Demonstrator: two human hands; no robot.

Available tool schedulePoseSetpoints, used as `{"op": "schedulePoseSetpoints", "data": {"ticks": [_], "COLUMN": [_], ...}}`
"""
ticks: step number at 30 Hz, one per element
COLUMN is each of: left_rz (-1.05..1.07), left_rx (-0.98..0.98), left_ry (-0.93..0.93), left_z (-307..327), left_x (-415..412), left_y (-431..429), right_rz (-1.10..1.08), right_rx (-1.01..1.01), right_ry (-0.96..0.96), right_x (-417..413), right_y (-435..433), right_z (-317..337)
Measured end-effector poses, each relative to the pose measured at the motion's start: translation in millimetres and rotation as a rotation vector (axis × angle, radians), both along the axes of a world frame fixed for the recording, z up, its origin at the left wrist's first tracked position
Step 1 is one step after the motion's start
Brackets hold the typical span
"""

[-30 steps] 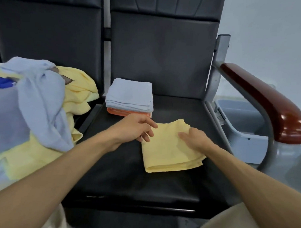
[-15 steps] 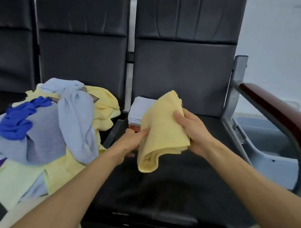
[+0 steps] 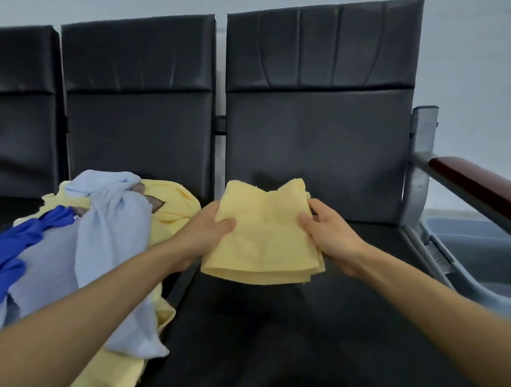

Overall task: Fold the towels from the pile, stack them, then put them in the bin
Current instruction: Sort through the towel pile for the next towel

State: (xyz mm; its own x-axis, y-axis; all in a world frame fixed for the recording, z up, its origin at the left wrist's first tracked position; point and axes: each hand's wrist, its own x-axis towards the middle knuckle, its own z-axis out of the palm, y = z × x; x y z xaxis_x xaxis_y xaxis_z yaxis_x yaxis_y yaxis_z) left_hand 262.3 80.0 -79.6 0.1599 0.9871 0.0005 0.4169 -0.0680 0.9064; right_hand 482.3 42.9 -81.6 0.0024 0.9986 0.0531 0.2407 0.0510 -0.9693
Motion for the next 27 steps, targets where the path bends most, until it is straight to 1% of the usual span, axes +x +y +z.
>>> {"op": "schedulePoseSetpoints", "data": {"ticks": [4, 8, 11, 14, 16, 18, 21, 24, 27], "left_rz": [0.025, 0.038, 0.063, 0.07, 0.073, 0.071, -0.001, -0.076, -0.016], "left_rx": [0.11, 0.17, 0.189, 0.166, 0.125, 0.093, 0.109, 0.103, 0.09], "left_ry": [0.157, 0.241, 0.297, 0.416, 0.405, 0.339, 0.314, 0.281, 0.229], "left_z": [2.1, -2.1, -9.3, -24.8, -35.5, -42.6, -42.5, -34.7, -21.9], "left_x": [9.0, 13.3, 16.0, 18.4, 17.8, 16.1, 6.1, -8.9, -30.6], "left_y": [49.1, 91.6, 110.2, 118.1, 114.8, 107.0, 89.8, 68.8, 36.7], "right_rz": [-0.089, -0.137, -0.194, -0.227, -0.263, -0.303, -0.31, -0.353, -0.352], "right_rx": [0.064, 0.067, 0.058, 0.005, -0.066, -0.095, -0.031, 0.084, 0.143], "right_ry": [-0.065, -0.107, -0.13, -0.164, -0.18, -0.232, -0.363, -0.476, -0.562], "right_x": [0.7, 1.2, -0.8, -3.0, -6.8, -9.8, -17.8, -30.1, -57.4], "right_y": [52.1, 96.9, 116.9, 127.0, 126.8, 125.2, 114.3, 96.4, 62.4], "right_z": [-1.9, -9.8, -21.3, -39.8, -51.8, -59.9, -56.0, -51.1, -48.4]}}
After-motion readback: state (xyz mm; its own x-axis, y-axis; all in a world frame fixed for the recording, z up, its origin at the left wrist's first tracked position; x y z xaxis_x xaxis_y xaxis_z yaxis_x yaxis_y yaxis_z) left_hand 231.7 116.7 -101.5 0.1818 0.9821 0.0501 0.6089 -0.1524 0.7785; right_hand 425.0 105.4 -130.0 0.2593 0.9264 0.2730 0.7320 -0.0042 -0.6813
